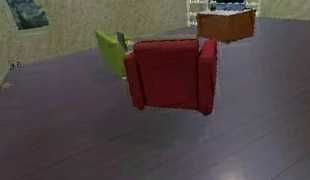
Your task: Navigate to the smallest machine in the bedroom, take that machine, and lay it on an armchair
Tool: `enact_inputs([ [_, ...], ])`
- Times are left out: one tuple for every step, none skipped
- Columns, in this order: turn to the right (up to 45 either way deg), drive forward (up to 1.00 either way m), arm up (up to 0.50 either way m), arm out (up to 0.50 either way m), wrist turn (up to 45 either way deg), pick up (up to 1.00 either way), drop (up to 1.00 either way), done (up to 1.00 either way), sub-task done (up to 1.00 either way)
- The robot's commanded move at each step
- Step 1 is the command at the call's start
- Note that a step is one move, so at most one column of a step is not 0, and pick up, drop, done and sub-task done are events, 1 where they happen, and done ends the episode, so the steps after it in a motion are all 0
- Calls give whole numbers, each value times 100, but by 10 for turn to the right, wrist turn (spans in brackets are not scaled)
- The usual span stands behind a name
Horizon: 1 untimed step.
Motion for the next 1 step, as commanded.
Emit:
enact_inputs([
  [-210, 0, 0, 0, 0, 0, 0, 0, 0],
])
